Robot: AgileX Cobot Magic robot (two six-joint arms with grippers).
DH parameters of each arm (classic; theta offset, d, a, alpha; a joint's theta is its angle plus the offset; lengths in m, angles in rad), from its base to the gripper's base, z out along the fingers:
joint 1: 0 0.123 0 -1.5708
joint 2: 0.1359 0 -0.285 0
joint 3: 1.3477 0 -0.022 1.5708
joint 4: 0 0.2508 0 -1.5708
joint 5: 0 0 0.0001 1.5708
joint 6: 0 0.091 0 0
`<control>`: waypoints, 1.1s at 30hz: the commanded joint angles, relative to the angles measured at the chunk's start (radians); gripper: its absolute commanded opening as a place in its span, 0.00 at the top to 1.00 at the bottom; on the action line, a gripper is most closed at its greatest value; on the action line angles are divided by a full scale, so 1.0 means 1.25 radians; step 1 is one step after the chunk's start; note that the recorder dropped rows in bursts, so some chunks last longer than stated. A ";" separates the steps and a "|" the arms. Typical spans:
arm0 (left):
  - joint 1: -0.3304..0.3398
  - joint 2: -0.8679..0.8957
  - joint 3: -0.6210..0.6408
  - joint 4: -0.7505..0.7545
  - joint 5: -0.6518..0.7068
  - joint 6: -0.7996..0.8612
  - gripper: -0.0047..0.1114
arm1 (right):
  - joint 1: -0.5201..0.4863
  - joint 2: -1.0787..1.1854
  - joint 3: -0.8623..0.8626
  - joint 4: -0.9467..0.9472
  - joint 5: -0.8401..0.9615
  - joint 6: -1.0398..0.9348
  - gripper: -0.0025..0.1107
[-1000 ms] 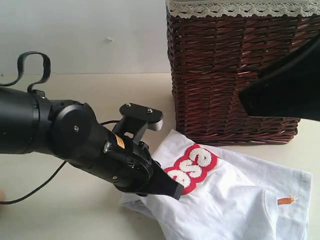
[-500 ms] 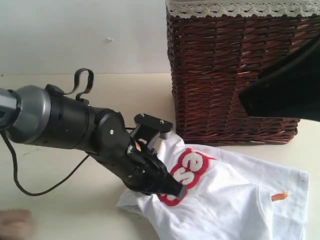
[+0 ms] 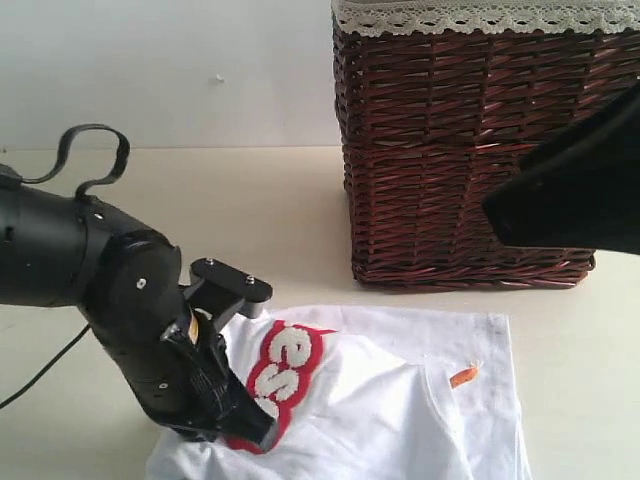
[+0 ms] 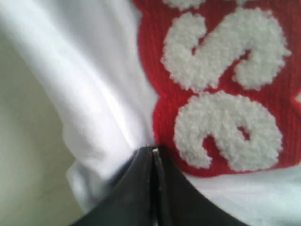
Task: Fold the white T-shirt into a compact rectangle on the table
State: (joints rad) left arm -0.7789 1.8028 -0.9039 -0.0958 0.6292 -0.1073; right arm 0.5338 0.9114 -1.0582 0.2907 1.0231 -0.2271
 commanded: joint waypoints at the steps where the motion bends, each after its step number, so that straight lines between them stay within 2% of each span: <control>1: 0.000 -0.100 0.008 0.033 -0.039 -0.043 0.96 | 0.002 -0.003 -0.004 0.000 -0.002 -0.006 0.60; 2: -0.004 -0.137 0.008 0.024 -0.092 -0.046 0.96 | 0.002 -0.003 -0.004 0.000 -0.002 -0.006 0.60; 5: -0.016 -0.156 0.008 0.016 -0.158 -0.046 0.96 | 0.002 -0.003 -0.004 0.000 -0.002 -0.006 0.60; 16: 0.002 0.062 0.007 0.023 -0.226 -0.046 0.96 | 0.002 -0.003 -0.004 0.000 -0.002 -0.006 0.60; 22: 0.089 0.086 0.043 0.067 -0.111 -0.046 0.96 | 0.002 -0.003 -0.004 0.000 -0.002 -0.006 0.60; 28: 0.208 0.048 0.154 0.077 -0.130 -0.034 0.96 | 0.002 -0.003 -0.004 0.000 -0.002 -0.006 0.60; 30: 0.225 0.026 0.183 0.077 -0.161 -0.022 0.96 | 0.002 -0.003 -0.004 0.000 -0.002 -0.006 0.60; 33: 0.223 -0.010 0.195 0.077 -0.200 -0.019 0.96 | 0.002 -0.003 -0.004 0.000 -0.002 -0.006 0.60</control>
State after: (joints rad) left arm -0.5123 1.7901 -0.7107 -0.0365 0.3037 -0.1430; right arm 0.5338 0.9114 -1.0582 0.2907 1.0270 -0.2290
